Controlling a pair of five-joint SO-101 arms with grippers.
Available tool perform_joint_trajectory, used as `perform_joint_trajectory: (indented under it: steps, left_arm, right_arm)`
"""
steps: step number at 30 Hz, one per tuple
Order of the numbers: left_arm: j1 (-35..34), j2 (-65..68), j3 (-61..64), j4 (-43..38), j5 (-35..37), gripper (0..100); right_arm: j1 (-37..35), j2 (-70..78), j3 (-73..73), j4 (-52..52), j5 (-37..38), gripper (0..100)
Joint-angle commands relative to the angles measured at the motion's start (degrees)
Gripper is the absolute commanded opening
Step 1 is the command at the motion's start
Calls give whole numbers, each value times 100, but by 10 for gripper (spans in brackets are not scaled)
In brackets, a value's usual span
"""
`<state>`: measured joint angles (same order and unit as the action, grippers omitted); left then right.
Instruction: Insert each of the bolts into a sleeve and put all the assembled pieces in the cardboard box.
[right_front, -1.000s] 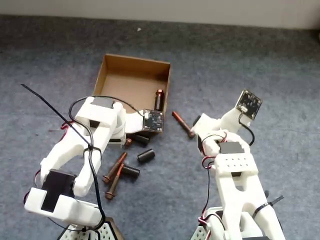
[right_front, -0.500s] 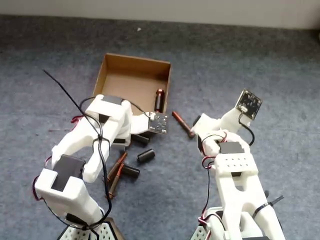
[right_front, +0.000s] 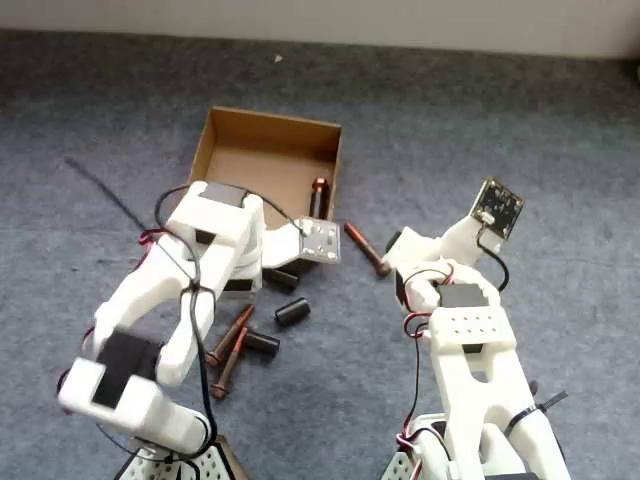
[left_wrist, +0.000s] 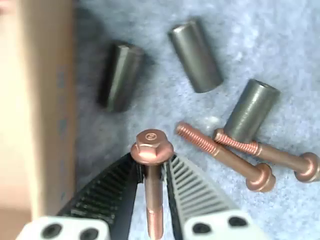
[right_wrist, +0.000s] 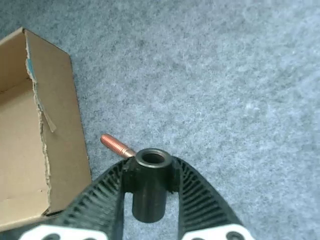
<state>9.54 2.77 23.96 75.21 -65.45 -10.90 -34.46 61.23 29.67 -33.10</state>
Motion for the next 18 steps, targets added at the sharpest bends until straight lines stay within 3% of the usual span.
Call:
perform_joint_trajectory:
  steps: [1, 8, 13, 18]
  left_arm:
    - [22, -1402, 286, -18, 870, 5]
    - [-13, -3081, 1332, -1407, 2963, 5]
    - [-22, -4207, 1824, -2277, 4589, 5]
    - [22, -5130, 2220, -3130, 5618, 5]
  right_arm:
    - [66, -224, -57, -110, 571, 4]
    - [31, -251, -66, -92, 765, 4]
    - [-365, -1042, 268, -110, 1442, 4]
    - [-831, -1947, 822, -110, 1547, 4]
